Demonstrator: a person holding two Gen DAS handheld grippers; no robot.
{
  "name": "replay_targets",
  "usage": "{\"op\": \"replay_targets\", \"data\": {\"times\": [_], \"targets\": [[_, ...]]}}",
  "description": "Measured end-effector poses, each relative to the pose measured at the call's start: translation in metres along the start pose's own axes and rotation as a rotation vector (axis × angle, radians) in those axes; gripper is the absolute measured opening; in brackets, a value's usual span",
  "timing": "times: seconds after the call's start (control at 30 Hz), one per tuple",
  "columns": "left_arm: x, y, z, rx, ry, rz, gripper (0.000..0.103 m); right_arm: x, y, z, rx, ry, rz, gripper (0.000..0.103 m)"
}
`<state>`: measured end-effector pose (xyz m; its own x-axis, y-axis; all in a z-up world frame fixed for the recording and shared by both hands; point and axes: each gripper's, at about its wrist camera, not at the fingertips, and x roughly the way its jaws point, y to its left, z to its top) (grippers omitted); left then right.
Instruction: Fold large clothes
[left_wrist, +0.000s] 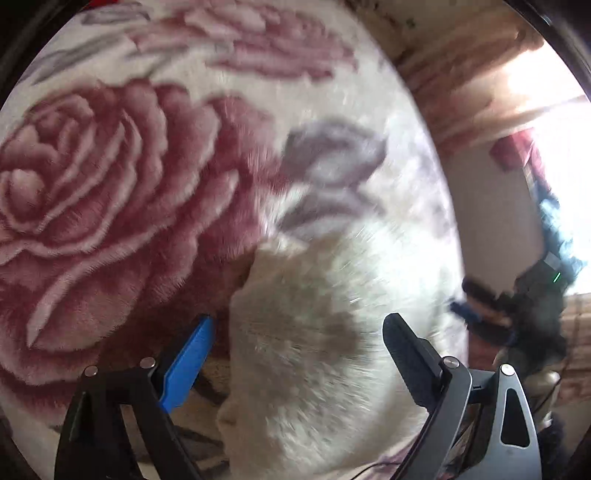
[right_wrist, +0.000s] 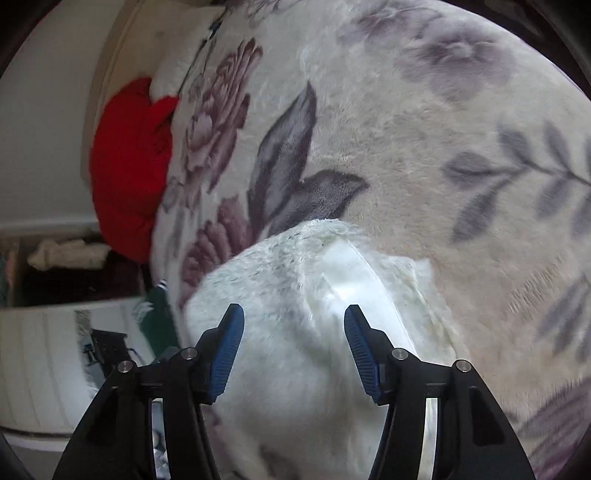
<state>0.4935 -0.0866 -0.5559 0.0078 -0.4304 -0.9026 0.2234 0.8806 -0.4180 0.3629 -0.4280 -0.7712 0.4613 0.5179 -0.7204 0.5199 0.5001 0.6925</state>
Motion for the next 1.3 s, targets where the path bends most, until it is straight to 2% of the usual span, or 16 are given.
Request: {"op": "replay_targets", "data": {"times": [0.07,0.13,0.2,0.27,0.3,0.33,0.43,0.53,0.63,0.7,0.9,1.0,1.1,1.17,1.23,1.3], "targets": [[0.031,0.007,0.002,-0.014,0.064,0.002,0.098,0.038,0.002,0.001,-0.044,0.047,-0.072,0.062],[0.059,0.033,0.004,-0.164,0.127,-0.087,0.103,0.066,0.007,0.003,-0.087,0.072,-0.159,0.065],[0.058,0.048,0.009,-0.255,0.150,-0.172,0.103,0.061,0.011,0.005,-0.122,0.055,-0.166,0.071],[0.036,0.047,0.012,-0.227,0.094,-0.186,0.103,0.042,0.008,0.006,-0.110,0.055,-0.110,0.087],[0.014,0.043,0.011,-0.173,0.041,-0.199,0.103,0.031,0.003,0.004,-0.092,0.046,-0.081,0.101],[-0.002,0.041,0.009,-0.136,0.007,-0.220,0.103,0.017,-0.004,0.002,-0.075,0.036,-0.051,0.103],[-0.026,0.047,-0.004,-0.068,-0.038,-0.246,0.103,-0.003,-0.040,-0.011,-0.030,0.054,-0.022,0.103],[0.006,0.067,-0.020,-0.074,0.055,-0.238,0.103,0.007,-0.075,-0.024,0.023,0.128,-0.012,0.103],[0.027,0.086,-0.035,-0.173,0.083,-0.421,0.103,0.039,-0.107,-0.048,0.099,0.246,0.110,0.103],[0.039,0.095,-0.035,-0.211,0.073,-0.513,0.103,0.057,-0.113,-0.061,0.103,0.271,0.184,0.103],[0.067,0.103,-0.030,-0.295,0.061,-0.669,0.103,0.086,-0.102,-0.058,0.117,0.234,0.336,0.103],[0.055,0.106,-0.027,-0.323,0.079,-0.711,0.103,0.086,-0.107,-0.053,0.170,0.258,0.371,0.103],[0.035,0.094,-0.023,-0.279,0.067,-0.763,0.103,0.063,-0.103,-0.055,0.153,0.227,0.379,0.103],[0.030,0.077,-0.023,-0.199,0.086,-0.728,0.103,0.054,-0.098,-0.059,0.142,0.216,0.362,0.103],[0.038,0.055,-0.023,-0.080,0.135,-0.562,0.103,0.051,-0.088,-0.069,0.092,0.220,0.311,0.103],[0.058,0.052,-0.023,-0.062,0.186,-0.500,0.103,0.056,-0.075,-0.077,0.020,0.238,0.244,0.103]]}}
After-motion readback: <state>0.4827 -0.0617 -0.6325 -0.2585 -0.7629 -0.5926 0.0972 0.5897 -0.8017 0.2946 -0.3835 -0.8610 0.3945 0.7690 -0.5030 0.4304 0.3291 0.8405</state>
